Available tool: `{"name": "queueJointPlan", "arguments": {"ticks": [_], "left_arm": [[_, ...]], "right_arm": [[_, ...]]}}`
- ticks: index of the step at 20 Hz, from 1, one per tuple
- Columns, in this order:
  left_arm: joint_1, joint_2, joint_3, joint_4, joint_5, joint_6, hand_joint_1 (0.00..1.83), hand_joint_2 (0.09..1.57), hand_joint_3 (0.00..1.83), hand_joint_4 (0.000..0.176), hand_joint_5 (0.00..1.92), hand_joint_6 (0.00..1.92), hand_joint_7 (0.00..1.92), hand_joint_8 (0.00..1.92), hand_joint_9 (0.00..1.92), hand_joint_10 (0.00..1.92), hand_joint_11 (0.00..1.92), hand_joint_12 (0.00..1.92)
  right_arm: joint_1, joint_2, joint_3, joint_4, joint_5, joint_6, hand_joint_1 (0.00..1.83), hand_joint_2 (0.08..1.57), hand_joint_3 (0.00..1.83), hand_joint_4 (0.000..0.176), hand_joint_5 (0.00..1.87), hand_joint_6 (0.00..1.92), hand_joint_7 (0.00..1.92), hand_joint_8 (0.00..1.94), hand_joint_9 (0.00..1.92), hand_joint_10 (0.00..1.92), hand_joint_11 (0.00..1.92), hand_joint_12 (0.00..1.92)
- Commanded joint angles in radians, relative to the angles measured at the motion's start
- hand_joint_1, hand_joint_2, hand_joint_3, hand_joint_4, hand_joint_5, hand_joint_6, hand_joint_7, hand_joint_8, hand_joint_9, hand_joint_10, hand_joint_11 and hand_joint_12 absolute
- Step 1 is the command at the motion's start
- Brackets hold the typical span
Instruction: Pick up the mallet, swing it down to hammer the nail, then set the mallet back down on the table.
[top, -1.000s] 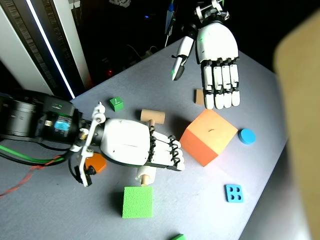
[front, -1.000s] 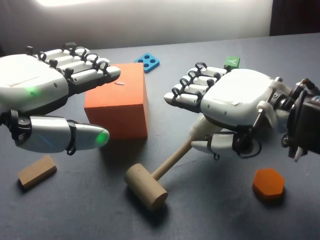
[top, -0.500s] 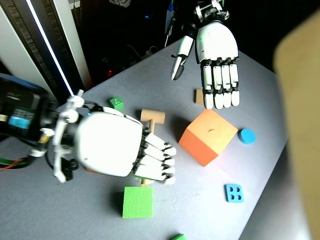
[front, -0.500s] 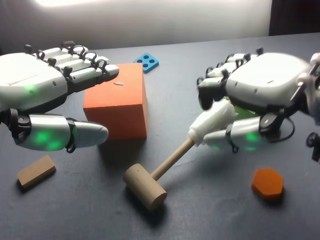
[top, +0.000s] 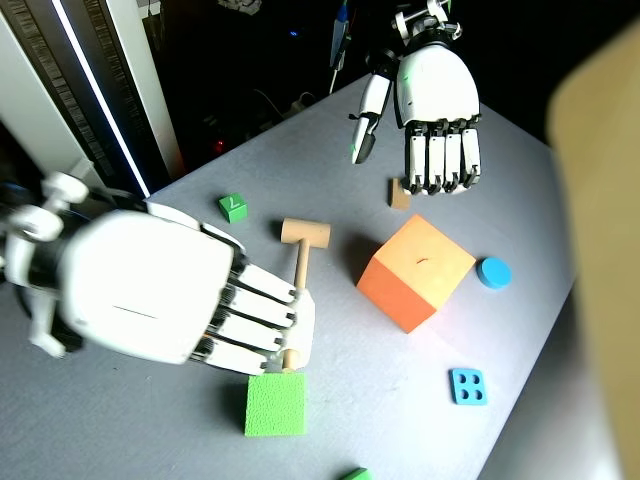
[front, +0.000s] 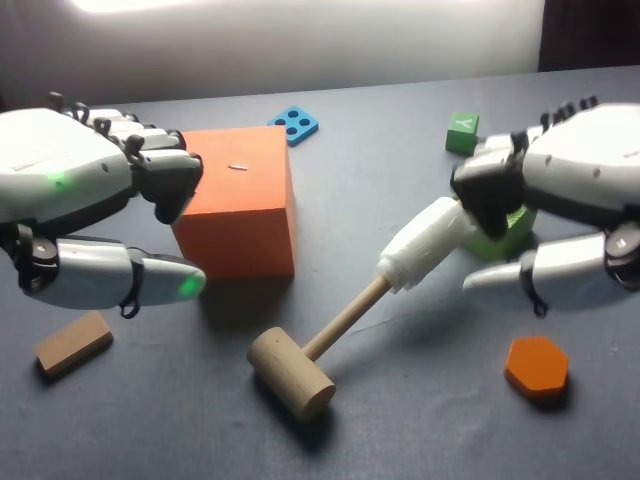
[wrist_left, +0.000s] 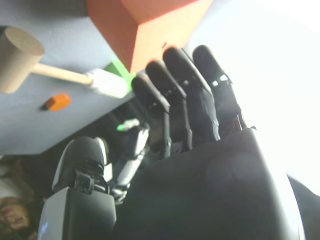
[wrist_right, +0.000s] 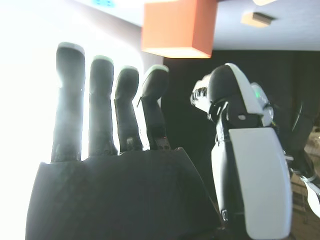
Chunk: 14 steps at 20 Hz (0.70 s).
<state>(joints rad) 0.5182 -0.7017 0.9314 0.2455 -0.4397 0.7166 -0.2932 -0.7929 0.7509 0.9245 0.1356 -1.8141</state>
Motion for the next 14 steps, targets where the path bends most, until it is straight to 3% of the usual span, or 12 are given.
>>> {"name": "queueJointPlan", "arguments": {"ticks": [1, 2, 3, 4, 5, 6, 8, 9, 12, 14], "left_arm": [[-0.019, 0.009, -0.003, -0.017, -0.105, -0.002, 0.11, 1.26, 0.00, 0.000, 0.40, 1.88, 0.41, 1.92, 0.36, 1.92, 0.33, 1.92], [-0.024, 0.008, -0.006, -0.017, -0.105, -0.002, 0.15, 1.25, 0.00, 0.000, 0.87, 1.81, 0.92, 1.91, 0.85, 1.92, 0.63, 1.92], [-0.032, 0.005, -0.007, -0.017, -0.105, -0.002, 0.24, 1.22, 0.00, 0.000, 1.20, 1.88, 1.28, 1.92, 1.25, 1.92, 1.06, 1.92], [-0.039, 0.002, -0.007, -0.017, -0.105, -0.001, 0.33, 1.21, 0.00, 0.022, 1.36, 1.91, 1.43, 1.92, 1.43, 1.92, 1.30, 1.92], [-0.051, -0.001, -0.007, -0.017, -0.100, 0.001, 0.53, 1.32, 0.01, 0.109, 1.44, 1.92, 1.51, 1.92, 1.55, 1.92, 1.52, 1.92], [-0.057, -0.003, -0.008, -0.017, -0.098, 0.003, 0.78, 1.33, 0.00, 0.163, 1.49, 1.92, 1.58, 1.92, 1.63, 1.92, 1.64, 1.92], [-0.061, -0.004, -0.009, -0.017, -0.096, 0.003, 1.12, 1.36, 0.00, 0.175, 1.55, 1.92, 1.64, 1.92, 1.68, 1.92, 1.67, 1.92], [-0.062, -0.005, -0.009, -0.018, -0.096, 0.000, 1.17, 1.37, 0.01, 0.172, 1.57, 1.92, 1.62, 1.92, 1.64, 1.92, 1.62, 1.92], [-0.065, -0.006, -0.010, -0.018, -0.095, -0.002, 1.14, 1.31, 0.00, 0.160, 1.46, 1.92, 1.53, 1.92, 1.55, 1.92, 1.55, 1.92], [-0.064, -0.006, -0.010, -0.018, -0.094, -0.002, 0.98, 1.36, 0.00, 0.175, 1.31, 1.92, 1.46, 1.92, 1.49, 1.92, 1.50, 1.92]], "right_arm": [[0.020, 0.018, -0.007, -0.008, 0.054, -0.001, 0.29, 1.17, 0.00, 0.000, 0.58, 1.92, 0.52, 1.94, 0.56, 1.92, 0.74, 1.92], [0.025, 0.030, -0.012, -0.008, 0.050, -0.006, 0.32, 1.15, 0.00, 0.000, 0.95, 1.92, 0.90, 1.94, 0.89, 1.92, 1.05, 1.92], [0.028, 0.034, -0.012, -0.008, 0.055, -0.026, 0.32, 1.15, 0.00, 0.000, 1.27, 1.92, 1.25, 1.94, 1.27, 1.92, 1.36, 1.92], [0.027, 0.034, -0.012, -0.008, 0.066, -0.050, 0.36, 1.18, 0.00, 0.000, 1.42, 1.92, 1.42, 1.94, 1.44, 1.92, 1.49, 1.92], [0.021, 0.033, -0.012, -0.008, 0.085, -0.076, 0.50, 1.25, 0.01, 0.000, 1.49, 1.92, 1.53, 1.94, 1.55, 1.92, 1.56, 1.92], [0.019, 0.033, -0.011, -0.008, 0.091, -0.080, 0.61, 1.31, 0.02, 0.000, 1.49, 1.92, 1.57, 1.94, 1.59, 1.92, 1.58, 1.92], [0.022, 0.031, -0.011, -0.008, 0.090, -0.082, 0.93, 1.36, 0.02, 0.000, 1.45, 1.92, 1.58, 1.94, 1.61, 1.92, 1.61, 1.92], [0.026, 0.030, -0.011, -0.008, 0.091, -0.091, 0.98, 1.38, 0.02, 0.000, 1.43, 1.92, 1.58, 1.94, 1.63, 1.92, 1.62, 1.92], [0.025, 0.029, -0.010, -0.009, 0.111, -0.112, 0.95, 1.39, 0.01, 0.000, 1.42, 1.92, 1.57, 1.94, 1.62, 1.92, 1.62, 1.92], [0.025, 0.026, -0.011, -0.010, 0.132, -0.119, 0.98, 1.37, 0.00, 0.000, 1.41, 1.92, 1.55, 1.94, 1.60, 1.92, 1.60, 1.92]]}}
